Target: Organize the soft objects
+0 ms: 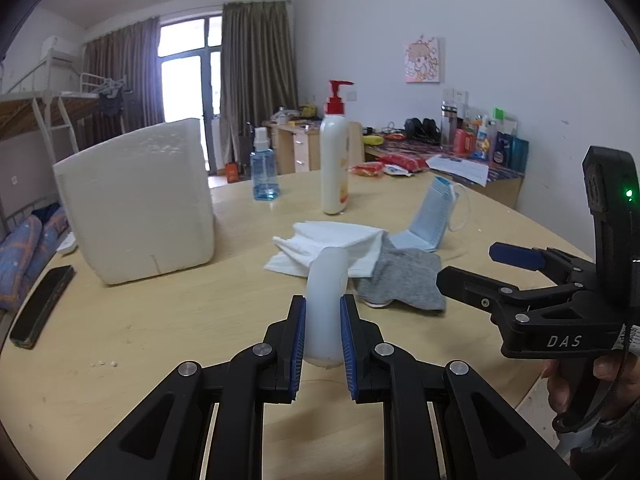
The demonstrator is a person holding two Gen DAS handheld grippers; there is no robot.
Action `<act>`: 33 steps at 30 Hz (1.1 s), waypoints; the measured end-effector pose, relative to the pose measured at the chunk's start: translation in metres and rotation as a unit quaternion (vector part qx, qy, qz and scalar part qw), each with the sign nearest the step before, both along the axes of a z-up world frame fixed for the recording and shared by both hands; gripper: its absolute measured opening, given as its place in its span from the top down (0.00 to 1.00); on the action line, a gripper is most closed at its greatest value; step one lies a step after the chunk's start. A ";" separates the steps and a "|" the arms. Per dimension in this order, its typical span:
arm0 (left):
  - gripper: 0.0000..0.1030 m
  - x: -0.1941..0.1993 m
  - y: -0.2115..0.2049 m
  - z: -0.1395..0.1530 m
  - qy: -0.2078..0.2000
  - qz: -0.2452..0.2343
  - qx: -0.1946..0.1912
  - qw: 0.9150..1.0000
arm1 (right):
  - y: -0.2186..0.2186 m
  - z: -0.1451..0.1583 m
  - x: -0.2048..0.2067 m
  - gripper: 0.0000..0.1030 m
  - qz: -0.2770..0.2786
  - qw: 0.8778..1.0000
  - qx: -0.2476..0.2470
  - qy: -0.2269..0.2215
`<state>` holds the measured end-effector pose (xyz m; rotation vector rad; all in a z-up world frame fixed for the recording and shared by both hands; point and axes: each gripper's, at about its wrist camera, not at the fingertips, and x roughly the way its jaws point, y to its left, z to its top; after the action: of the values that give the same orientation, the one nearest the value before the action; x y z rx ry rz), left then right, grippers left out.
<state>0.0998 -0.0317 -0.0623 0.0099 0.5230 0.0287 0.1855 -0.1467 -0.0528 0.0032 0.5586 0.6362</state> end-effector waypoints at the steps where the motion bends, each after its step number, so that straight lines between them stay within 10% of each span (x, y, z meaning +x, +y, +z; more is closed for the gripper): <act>1: 0.82 -0.001 0.002 0.000 -0.002 0.003 0.000 1.000 | 0.002 0.000 0.000 0.00 0.000 1.000 -0.003 0.000; 22: 0.82 -0.017 0.033 -0.003 -0.012 0.031 -0.028 0.999 | 0.032 -0.005 0.015 0.02 0.006 0.998 -0.058 0.039; 33: 0.82 -0.017 0.035 -0.004 -0.017 0.022 -0.042 0.999 | 0.039 -0.015 0.021 0.46 0.001 0.992 -0.108 0.071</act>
<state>0.0831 0.0029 -0.0665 -0.0836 0.4910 0.0499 0.2070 -0.1081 -0.0677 -0.1572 0.7631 0.5767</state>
